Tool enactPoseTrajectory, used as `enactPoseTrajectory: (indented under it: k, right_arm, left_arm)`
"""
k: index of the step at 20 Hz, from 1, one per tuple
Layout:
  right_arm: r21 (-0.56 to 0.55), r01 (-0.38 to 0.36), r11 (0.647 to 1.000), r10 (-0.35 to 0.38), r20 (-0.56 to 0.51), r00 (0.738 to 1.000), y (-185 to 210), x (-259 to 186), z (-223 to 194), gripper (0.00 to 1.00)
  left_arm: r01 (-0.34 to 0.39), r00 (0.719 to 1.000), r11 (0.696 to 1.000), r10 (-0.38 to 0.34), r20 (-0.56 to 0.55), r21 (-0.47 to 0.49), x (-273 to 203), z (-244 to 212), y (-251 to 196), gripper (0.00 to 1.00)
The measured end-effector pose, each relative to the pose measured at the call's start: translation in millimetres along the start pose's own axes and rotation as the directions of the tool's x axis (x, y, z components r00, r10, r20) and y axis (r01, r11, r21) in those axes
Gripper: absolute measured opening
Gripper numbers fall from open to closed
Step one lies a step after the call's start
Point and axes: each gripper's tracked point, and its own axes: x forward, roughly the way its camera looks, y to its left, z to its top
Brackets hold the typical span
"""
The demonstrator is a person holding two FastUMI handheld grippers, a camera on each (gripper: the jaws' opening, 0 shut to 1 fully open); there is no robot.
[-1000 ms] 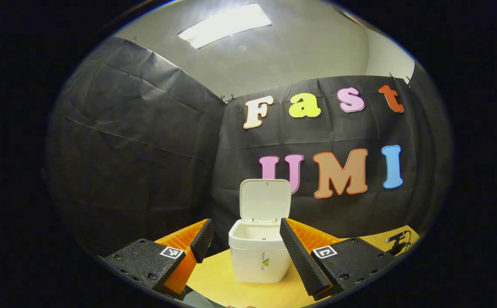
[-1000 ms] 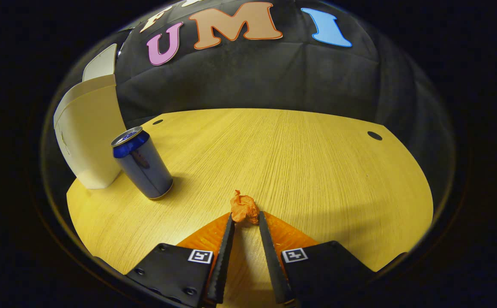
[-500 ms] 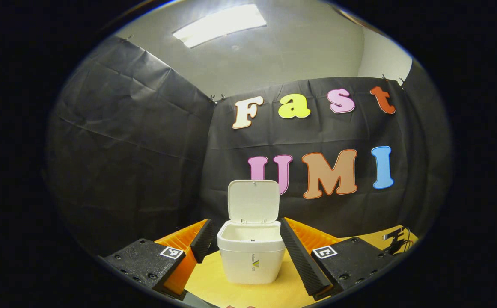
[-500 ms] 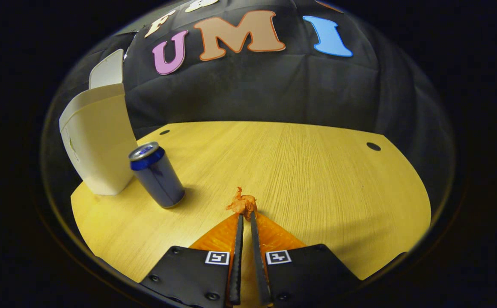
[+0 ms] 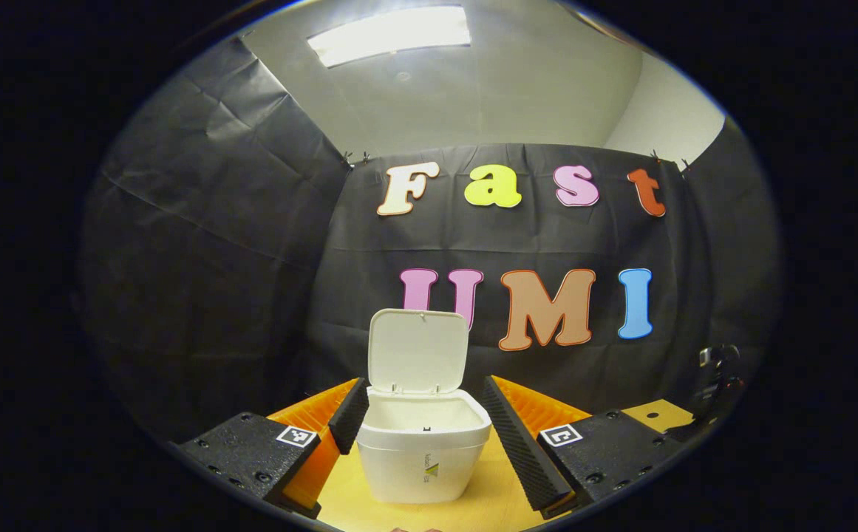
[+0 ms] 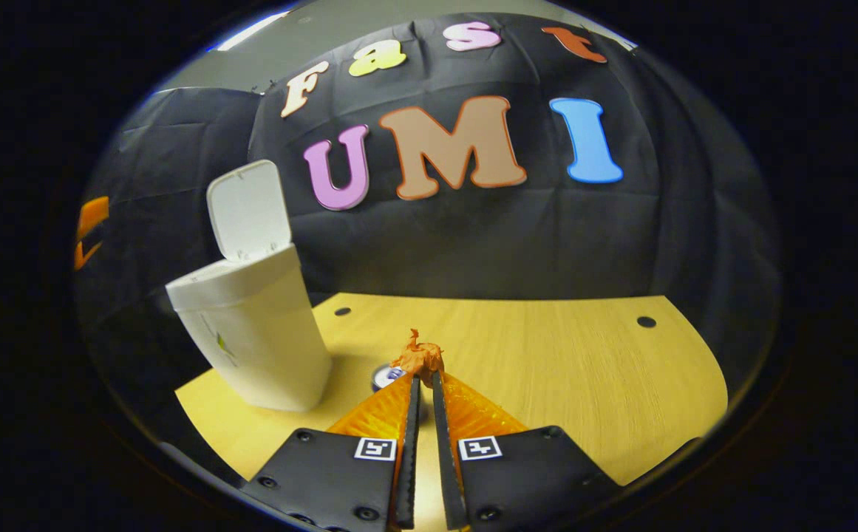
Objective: Press the lid of the desktop garbage bin to open it, pick up the crumpled paper on the desktop and throw it into the bin, then pick up the pop can on the desktop and drop it into the bin, and finally close the garbage bin lid.
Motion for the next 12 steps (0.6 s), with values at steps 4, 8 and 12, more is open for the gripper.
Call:
enactPoseTrajectory:
  k: [4, 8, 12]
  right_arm:
    - [-0.017, -0.112, 0.994, 0.113, 0.088, 0.990, 95, 7, 68, 0.16]
    - [-0.066, -0.194, 0.979, 0.202, 0.133, 0.970, 181, 38, 101, 0.17]
    - [-0.098, -0.247, 0.964, 0.256, 0.092, 0.962, 240, 74, 97, 0.17]
  left_arm:
    - [0.023, 0.999, 0.999, -0.024, -0.030, -0.027, 12, -15, 39, 0.93]
    - [0.023, 0.998, 1.000, -0.022, -0.064, 0.016, 11, -27, 80, 0.93]
    - [0.002, 0.997, 1.000, 0.000, -0.076, 0.024, 8, -29, 110, 0.93]
